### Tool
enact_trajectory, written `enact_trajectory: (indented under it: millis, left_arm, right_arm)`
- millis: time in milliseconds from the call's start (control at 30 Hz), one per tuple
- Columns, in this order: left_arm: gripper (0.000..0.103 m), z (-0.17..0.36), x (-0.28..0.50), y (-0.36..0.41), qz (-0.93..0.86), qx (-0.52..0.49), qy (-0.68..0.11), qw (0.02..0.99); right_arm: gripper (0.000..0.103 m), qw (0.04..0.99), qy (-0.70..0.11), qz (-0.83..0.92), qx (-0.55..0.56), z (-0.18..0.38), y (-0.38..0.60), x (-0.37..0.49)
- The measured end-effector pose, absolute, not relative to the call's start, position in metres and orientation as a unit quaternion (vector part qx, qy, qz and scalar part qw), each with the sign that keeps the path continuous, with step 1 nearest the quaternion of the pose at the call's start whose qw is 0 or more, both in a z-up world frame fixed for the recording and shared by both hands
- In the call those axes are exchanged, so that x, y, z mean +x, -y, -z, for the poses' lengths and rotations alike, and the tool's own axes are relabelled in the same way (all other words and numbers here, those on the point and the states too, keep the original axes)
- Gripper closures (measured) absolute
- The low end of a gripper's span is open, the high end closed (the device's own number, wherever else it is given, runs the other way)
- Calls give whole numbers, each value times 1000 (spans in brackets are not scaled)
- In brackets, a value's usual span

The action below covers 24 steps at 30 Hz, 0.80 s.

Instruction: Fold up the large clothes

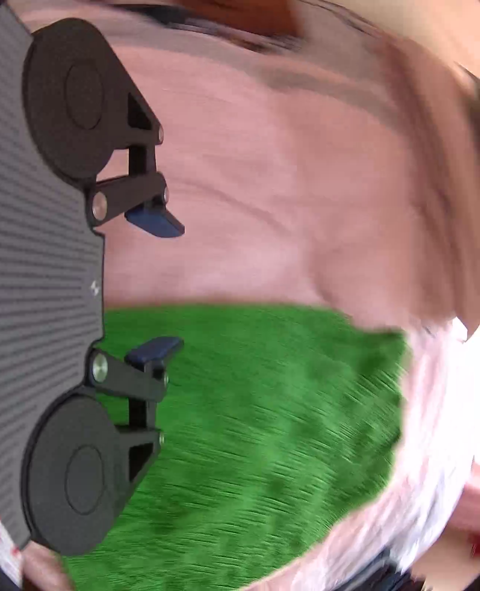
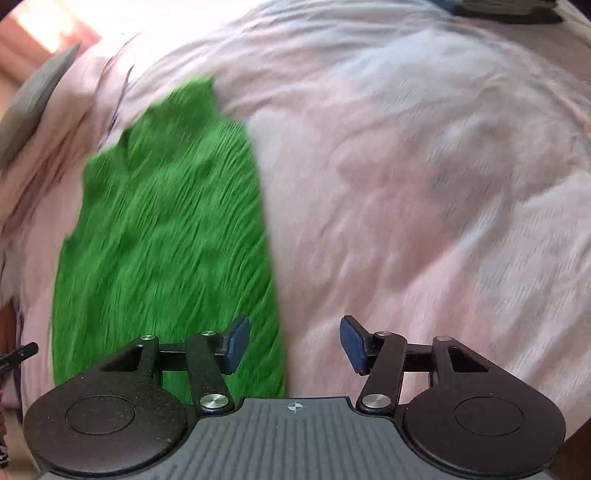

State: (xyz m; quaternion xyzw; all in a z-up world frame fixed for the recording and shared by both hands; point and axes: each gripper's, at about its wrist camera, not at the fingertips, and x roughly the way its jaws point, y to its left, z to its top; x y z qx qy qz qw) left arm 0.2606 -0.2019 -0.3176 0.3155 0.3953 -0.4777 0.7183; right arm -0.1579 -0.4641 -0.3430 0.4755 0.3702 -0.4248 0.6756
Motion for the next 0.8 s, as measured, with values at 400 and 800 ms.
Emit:
enact_trajectory:
  millis: [400,800]
  left_arm:
    - [103,385,261,361,520,455,-318,649]
    - [59,354,354,314,516,287,-429,683]
  right_arm:
    - [52,655,-376,469,457,368,503,-132]
    - [51,696,-382,445,414,379,545,-78]
